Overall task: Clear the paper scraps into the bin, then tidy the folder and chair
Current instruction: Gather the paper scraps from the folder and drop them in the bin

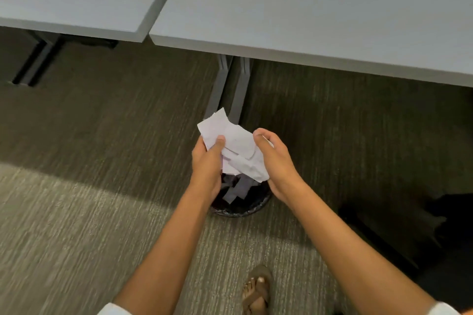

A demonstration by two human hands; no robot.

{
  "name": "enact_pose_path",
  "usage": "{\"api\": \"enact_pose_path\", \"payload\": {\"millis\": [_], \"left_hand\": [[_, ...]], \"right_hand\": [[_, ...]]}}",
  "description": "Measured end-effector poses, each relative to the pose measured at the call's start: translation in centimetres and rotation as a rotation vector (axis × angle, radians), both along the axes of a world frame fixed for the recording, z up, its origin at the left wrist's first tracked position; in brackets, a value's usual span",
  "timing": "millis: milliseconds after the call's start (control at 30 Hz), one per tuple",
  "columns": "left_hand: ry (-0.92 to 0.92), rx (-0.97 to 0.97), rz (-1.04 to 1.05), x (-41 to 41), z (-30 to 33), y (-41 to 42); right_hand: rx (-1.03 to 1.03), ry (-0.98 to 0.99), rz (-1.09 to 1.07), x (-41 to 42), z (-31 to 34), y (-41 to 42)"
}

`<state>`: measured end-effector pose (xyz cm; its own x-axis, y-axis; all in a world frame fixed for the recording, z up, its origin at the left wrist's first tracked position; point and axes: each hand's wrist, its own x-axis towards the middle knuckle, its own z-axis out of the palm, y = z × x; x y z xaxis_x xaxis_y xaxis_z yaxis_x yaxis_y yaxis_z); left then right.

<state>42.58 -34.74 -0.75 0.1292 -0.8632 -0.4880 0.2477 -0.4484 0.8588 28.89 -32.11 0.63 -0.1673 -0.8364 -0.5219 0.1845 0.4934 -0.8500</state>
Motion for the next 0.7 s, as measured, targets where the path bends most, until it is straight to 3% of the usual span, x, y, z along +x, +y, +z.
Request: {"api": "enact_pose_path", "payload": {"millis": [300,500,700], "left_hand": [[-0.043,0.378,-0.353,1.2,-4.6,-2.5],[-0.015,0.445,-0.300,0.8,-6.4,-1.4],[-0.122,0.487,-0.339,-2.3,-5.1,0.0]], "right_hand": [[0.336,-0.040,0.086,-0.4,-5.7,-3.2],[0.433,-0.030,0.029,-3.1,-7.2,-1.4],[0.445,-0.038,-0.153,-8.0,-7.0,2.9]]}}
